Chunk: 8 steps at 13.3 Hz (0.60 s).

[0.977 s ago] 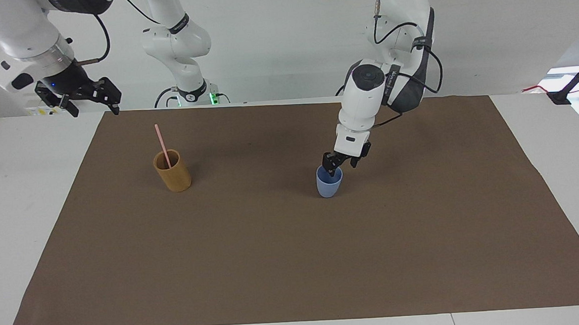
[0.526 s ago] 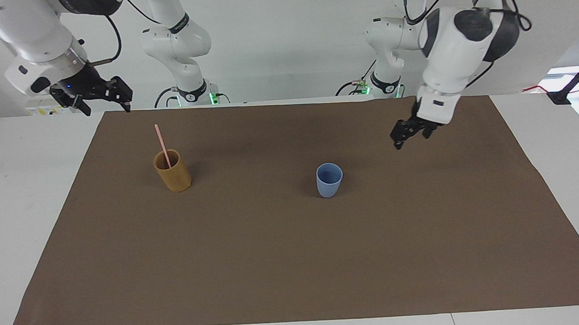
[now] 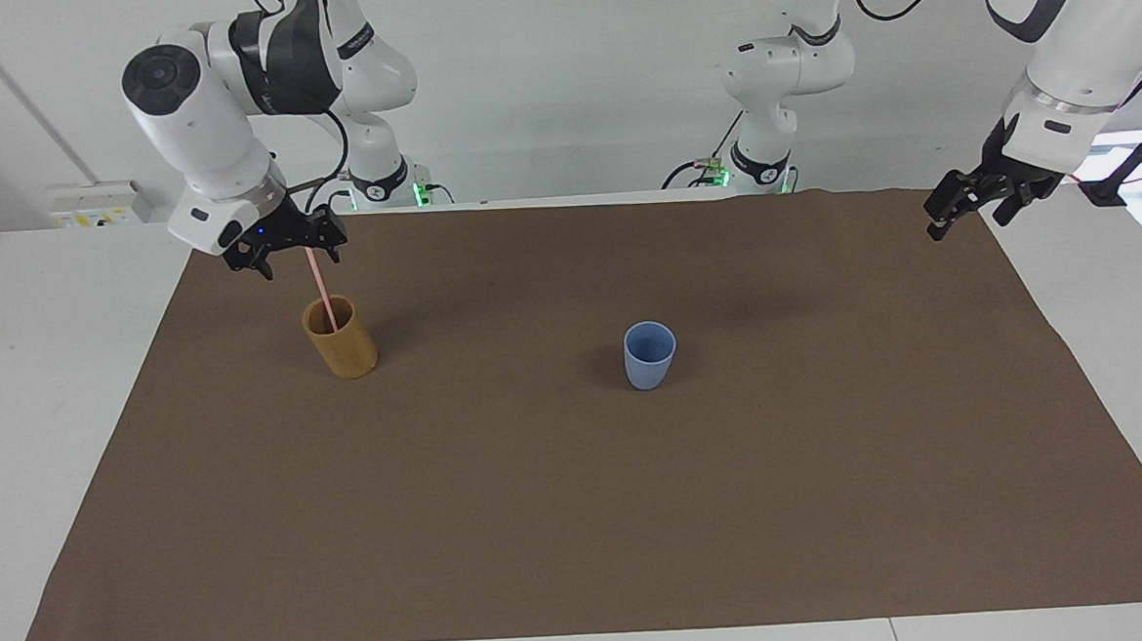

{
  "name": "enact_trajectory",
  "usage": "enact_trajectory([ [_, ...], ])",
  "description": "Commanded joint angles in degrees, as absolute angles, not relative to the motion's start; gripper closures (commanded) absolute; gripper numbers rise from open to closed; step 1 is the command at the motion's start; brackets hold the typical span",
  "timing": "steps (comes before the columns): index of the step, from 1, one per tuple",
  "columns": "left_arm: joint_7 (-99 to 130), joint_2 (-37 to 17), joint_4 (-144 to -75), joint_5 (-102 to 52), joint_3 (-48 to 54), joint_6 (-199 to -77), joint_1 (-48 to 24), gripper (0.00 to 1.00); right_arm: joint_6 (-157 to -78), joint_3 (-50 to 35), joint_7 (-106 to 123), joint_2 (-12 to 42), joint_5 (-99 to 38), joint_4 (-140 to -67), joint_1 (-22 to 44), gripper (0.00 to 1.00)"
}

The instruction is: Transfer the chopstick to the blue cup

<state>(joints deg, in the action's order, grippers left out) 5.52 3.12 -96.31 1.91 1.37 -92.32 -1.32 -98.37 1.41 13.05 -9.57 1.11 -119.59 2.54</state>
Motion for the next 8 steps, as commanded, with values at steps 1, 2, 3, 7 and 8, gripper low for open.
enact_trajectory([
  [1, 5.5, 2.7, -95.6, 3.0, 1.6, -91.4, -2.1, 0.00, -101.9, 1.2, 14.9, -11.7, 0.1, -125.8, 1.7, 0.09],
  [2, 5.5, 2.6, -95.7, 3.0, 1.6, -91.5, -2.1, 0.00, -102.9, 1.2, 14.9, -11.6, 0.1, -126.8, 1.6, 0.13],
  [3, 5.6, 2.7, -95.7, 3.0, 1.6, -91.2, -1.7, 0.00, -103.4, 1.2, 14.9, -11.6, 0.1, -127.6, 1.3, 0.18],
  [7, 5.6, 2.7, -95.7, 3.0, 1.5, -91.3, -1.2, 0.00, -103.4, 1.3, 16.5, -10.8, 0.1, -128.1, 0.1, 0.37],
  [8, 5.6, 2.7, -95.7, 3.0, 1.5, -91.3, -1.3, 0.00, -103.4, 1.3, 17.1, -10.8, 0.1, -128.1, -0.3, 0.41],
])
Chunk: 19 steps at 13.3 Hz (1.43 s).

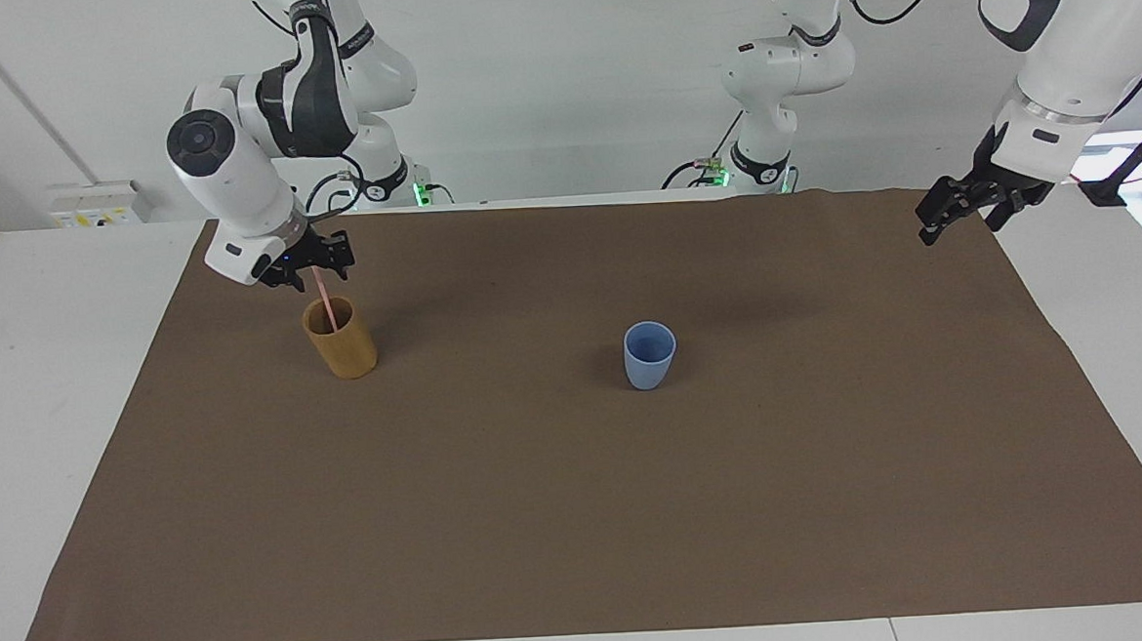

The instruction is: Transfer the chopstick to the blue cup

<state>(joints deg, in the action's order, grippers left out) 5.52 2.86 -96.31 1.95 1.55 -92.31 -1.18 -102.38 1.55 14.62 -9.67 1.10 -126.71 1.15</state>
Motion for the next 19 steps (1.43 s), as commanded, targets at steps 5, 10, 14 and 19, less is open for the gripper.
enact_trajectory([
  [5, 5.6, 2.7, -95.7, 3.0, 1.5, -91.3, -1.2, 0.00, -103.4, 1.3, 16.3, -10.8, 0.1, -128.8, -0.7, 0.54],
  [10, 5.6, 2.8, -95.7, 3.0, 1.5, -91.2, -1.2, 0.00, -103.4, 1.3, 16.1, -10.7, 0.1, -128.8, -0.4, 0.75],
  [14, 5.6, 2.7, -95.7, 3.0, 1.5, -91.3, -1.2, 0.00, -103.3, 1.2, 15.2, -10.7, 0.1, -128.6, 0.0, 0.90],
  [19, 5.6, 2.8, -95.7, 3.0, 1.5, -91.3, -1.2, 0.00, -101.6, 1.3, 15.3, -9.4, 0.2, -125.8, -0.1, 0.99],
])
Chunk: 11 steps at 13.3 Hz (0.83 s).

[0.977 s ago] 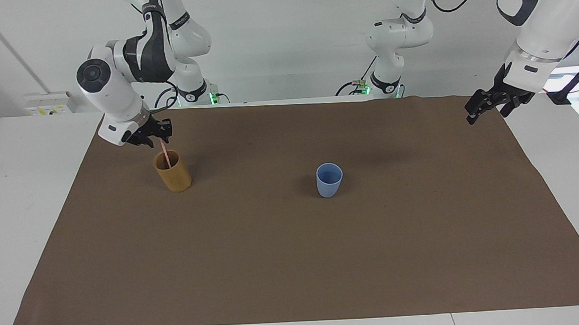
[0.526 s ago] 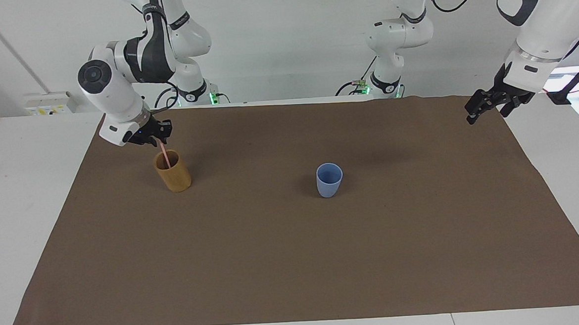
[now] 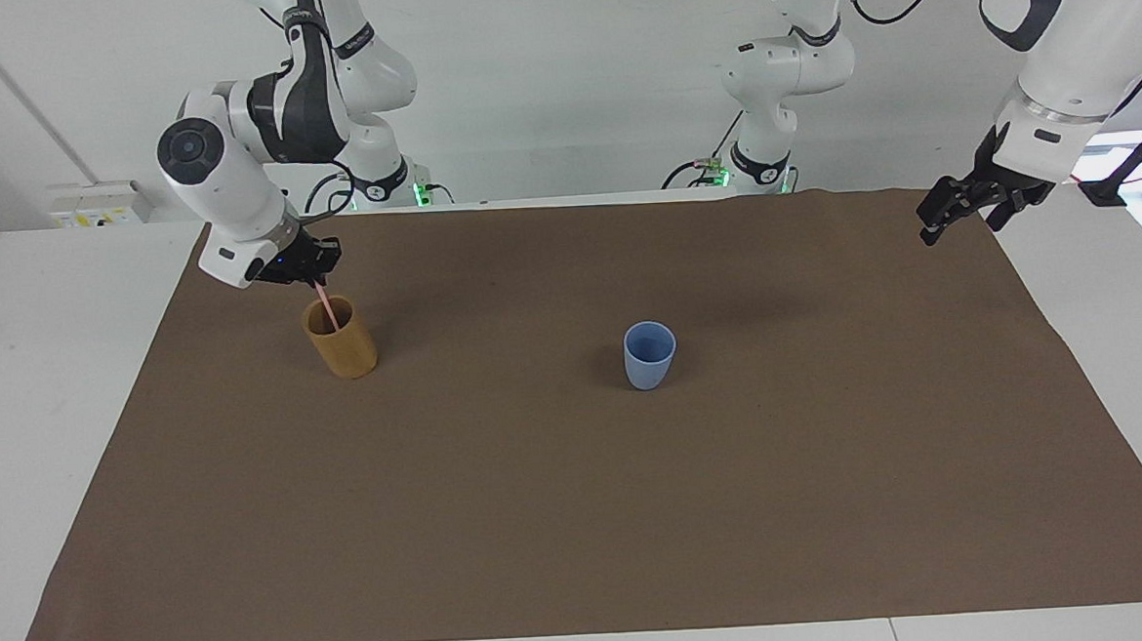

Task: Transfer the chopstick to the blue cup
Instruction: 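Grasp the pink straw in the tan cup with the right gripper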

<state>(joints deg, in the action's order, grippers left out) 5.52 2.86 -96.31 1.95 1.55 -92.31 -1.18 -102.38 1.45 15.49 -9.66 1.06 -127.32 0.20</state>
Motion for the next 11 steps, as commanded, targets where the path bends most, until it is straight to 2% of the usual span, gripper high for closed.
enact_trajectory([
  [1, 5.6, 2.8, -95.7, 3.0, 1.5, -91.2, -1.2, 0.00, -98.6, 1.3, 15.2, -8.4, 0.2, -123.2, -0.1, 0.99],
  [7, 5.6, 2.8, -95.7, 3.0, 1.5, -91.2, -1.2, 0.00, -76.5, 0.9, 15.3, -3.6, 1.1, -98.3, 0.5, 0.99],
  [9, 5.6, 2.7, -95.7, 3.0, 1.5, -91.3, -1.2, 0.00, -69.6, 1.0, 15.2, -1.3, 1.1, -89.5, 3.1, 0.99],
  [11, 5.6, 2.7, -95.7, 3.0, 1.5, -91.3, -1.2, 0.00, -66.1, 0.9, 12.7, 2.0, 0.1, -82.2, 7.0, 0.99],
])
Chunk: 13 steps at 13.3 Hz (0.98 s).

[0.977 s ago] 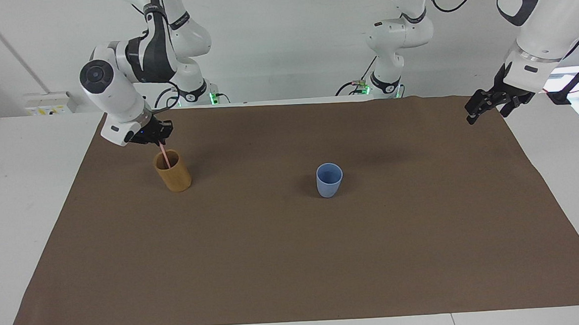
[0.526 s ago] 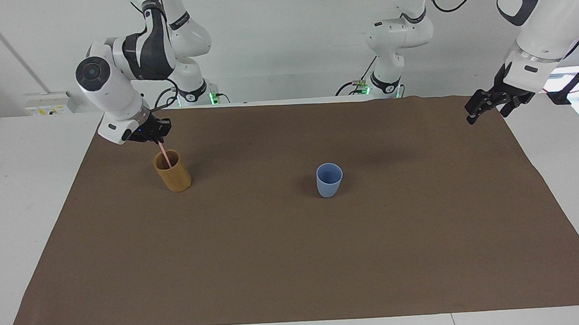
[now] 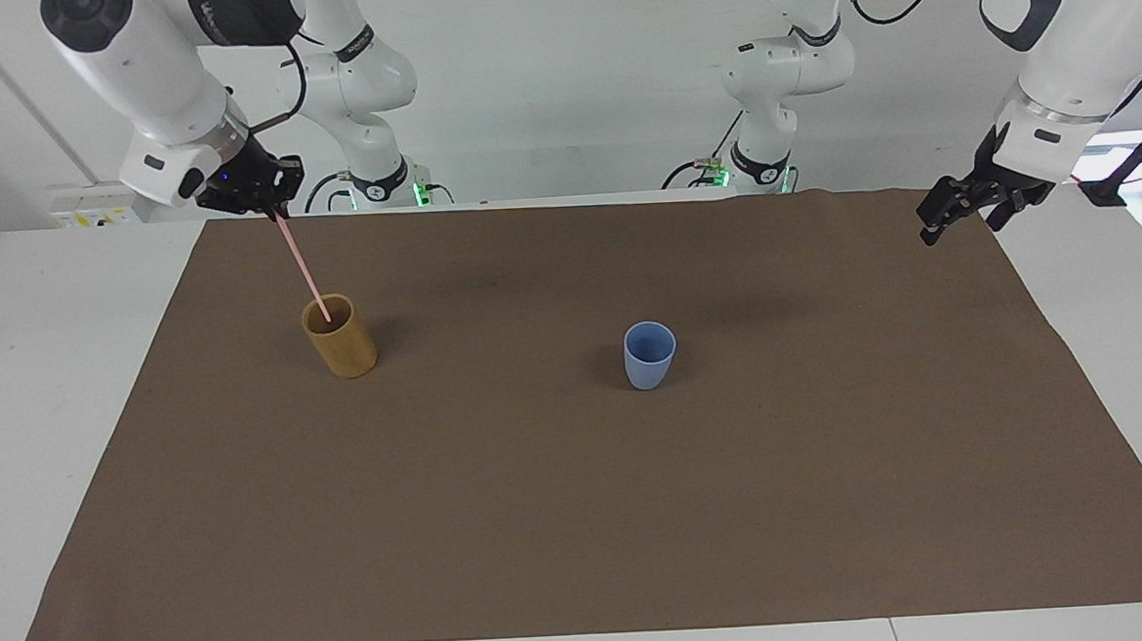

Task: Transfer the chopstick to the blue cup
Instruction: 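Lift the pink straw out of the tan cup with the right gripper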

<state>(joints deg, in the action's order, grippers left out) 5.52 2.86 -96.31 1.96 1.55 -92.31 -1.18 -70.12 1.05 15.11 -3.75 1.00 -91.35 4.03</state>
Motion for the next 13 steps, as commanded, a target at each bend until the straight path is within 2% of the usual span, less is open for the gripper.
enact_trajectory([
  [1, 5.6, 2.7, -95.7, 3.0, 1.5, -91.3, -1.2, 0.00, -65.8, 0.8, 9.4, 2.6, -0.2, -80.6, 8.9, 1.00],
  [4, 5.6, 2.7, -95.7, 3.0, 1.5, -91.3, -1.2, 0.00, -68.6, 0.1, -8.2, 3.7, -9.5, -80.1, 14.8, 1.00],
  [6, 5.6, 2.8, -95.7, 3.0, 1.5, -91.2, -1.2, 0.00, -72.7, -0.8, -19.4, 6.3, -13.1, -79.3, 21.7, 1.00],
  [8, 5.6, 2.8, -95.7, 3.0, 1.5, -91.2, -1.2, 0.00, -78.9, -1.1, -32.6, 11.5, -16.8, -75.3, 28.6, 1.00],
  [11, 5.6, 2.7, -95.7, 3.0, 1.5, -91.3, -1.2, 0.00, -91.7, -1.1, -42.2, 16.9, -19.6, -74.7, 36.3, 1.00],
  [13, 5.6, 2.7, -95.7, 3.0, 1.5, -91.3, -1.2, 0.00, -96.1, -1.1, -42.4, 18.5, -19.8, -75.4, 37.4, 1.00],
])
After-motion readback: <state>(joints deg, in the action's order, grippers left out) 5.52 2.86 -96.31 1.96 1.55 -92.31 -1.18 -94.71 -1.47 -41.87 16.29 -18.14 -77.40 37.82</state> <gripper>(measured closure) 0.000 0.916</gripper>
